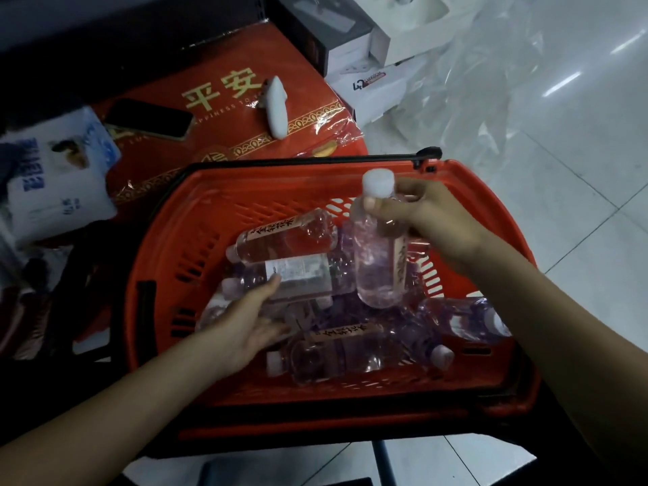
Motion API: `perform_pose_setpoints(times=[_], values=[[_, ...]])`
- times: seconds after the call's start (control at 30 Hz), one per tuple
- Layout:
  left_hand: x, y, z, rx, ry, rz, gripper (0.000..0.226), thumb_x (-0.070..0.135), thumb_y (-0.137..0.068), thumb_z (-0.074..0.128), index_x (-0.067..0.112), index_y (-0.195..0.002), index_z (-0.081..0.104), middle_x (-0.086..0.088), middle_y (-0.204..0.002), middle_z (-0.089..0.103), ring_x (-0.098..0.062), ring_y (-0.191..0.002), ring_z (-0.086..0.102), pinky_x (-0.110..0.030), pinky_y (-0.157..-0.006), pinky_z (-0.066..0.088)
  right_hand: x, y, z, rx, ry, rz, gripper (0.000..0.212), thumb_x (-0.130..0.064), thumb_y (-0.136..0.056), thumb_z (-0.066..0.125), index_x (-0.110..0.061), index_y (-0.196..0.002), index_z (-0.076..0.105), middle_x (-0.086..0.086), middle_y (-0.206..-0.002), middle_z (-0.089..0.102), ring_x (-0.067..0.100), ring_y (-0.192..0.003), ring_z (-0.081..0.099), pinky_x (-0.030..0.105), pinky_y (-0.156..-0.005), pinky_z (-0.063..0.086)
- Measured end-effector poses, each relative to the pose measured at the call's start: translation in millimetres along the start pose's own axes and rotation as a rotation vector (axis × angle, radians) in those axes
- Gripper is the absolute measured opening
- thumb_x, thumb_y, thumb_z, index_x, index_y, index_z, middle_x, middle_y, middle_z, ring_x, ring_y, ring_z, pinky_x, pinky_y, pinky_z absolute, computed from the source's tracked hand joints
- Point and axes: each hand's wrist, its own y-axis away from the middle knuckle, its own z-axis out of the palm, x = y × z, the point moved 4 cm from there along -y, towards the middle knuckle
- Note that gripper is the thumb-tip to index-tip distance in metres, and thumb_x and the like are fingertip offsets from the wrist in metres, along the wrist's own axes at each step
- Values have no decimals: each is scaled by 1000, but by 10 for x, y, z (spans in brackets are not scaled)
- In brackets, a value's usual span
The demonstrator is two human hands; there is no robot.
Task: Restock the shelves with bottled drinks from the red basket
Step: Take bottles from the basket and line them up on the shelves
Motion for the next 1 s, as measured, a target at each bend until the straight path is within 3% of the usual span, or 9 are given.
perform_pose_setpoints(times=[0.07, 0.17, 0.3, 0.43, 0.5, 0.57, 0.7, 0.87, 1.0], values=[[159, -84, 59, 9, 110, 7, 24, 35, -88, 69, 16, -100, 62, -14, -103, 67, -28, -104, 63, -43, -106, 45, 63, 10, 103, -34, 3, 44, 45, -52, -80, 72, -16, -107, 73, 0, -101, 76, 15, -89, 72, 38, -90, 51], [254, -148, 202, 40, 193, -14, 21, 36, -88, 69, 20, -86, 56, -8, -86, 64, -25, -88, 64, -41, -96, 48, 349, 12, 302, -17, -34, 183, 59, -57, -81, 68, -16, -123, 63, 1, -110, 74, 19, -100, 71, 42, -96, 52], [167, -195, 240, 35, 163, -20, 29, 36, -83, 75, 19, -89, 53, -11, -96, 63, -27, -90, 62, -43, -90, 47, 639, 36, 242, -70, -80, 306, 75, -33, -79, 77, -35, -142, 37, 1, -126, 62, 28, -116, 60, 46, -94, 49], [167, -267, 161, -96, 194, 84, 14, 6, -85, 70, 12, -95, 62, -9, -95, 70, -24, -96, 64, -47, -95, 51, 838, 110, 191, -146, -135, 354, 107, 8, -76, 75, -45, -147, 16, 11, -116, 67, 31, -103, 69, 42, -76, 60], [187, -289, 122, -213, 198, 193, 25, -9, -83, 62, 6, -103, 63, -8, -94, 70, -21, -95, 63, -46, -98, 50, 855, 136, 199, -77, -151, 345, 106, 7, -73, 79, -37, -147, 18, 8, -110, 67, 27, -96, 70, 34, -66, 61], [194, -323, 93, -296, 206, 232, 49, -5, -73, 71, 3, -119, 59, -12, -110, 67, -21, -104, 62, -42, -106, 45, 853, 151, 201, -5, -123, 348, 100, -1, -69, 84, -27, -144, 24, 4, -107, 65, 20, -91, 67, 27, -58, 58], [268, -316, 166, -378, 224, 252, 81, 14, -43, 97, 6, -116, 62, -10, -110, 73, -21, -107, 68, -34, -95, 54, 893, 142, 192, 36, 39, 344, 81, -17, -60, 92, -21, -128, 49, 3, -105, 71, 23, -94, 70, 47, -78, 61], [337, -192, 341, -357, -4, 340, 69, 2, -63, 74, 14, -127, 52, -12, -120, 67, -30, -110, 65, -54, -87, 56, 691, 121, 184, -53, 11, 222, 73, -2, -66, 87, -22, -128, 54, 5, -99, 75, 21, -88, 74, 42, -73, 62], [487, -26, 360, -425, -44, 408, 59, 2, -68, 71, 19, -124, 60, -9, -115, 69, -26, -102, 68, -62, -88, 51, 392, 105, 206, -89, -87, 106, 66, -1, -70, 84, -18, -127, 57, 5, -106, 75, 23, -96, 74, 48, -87, 59]])
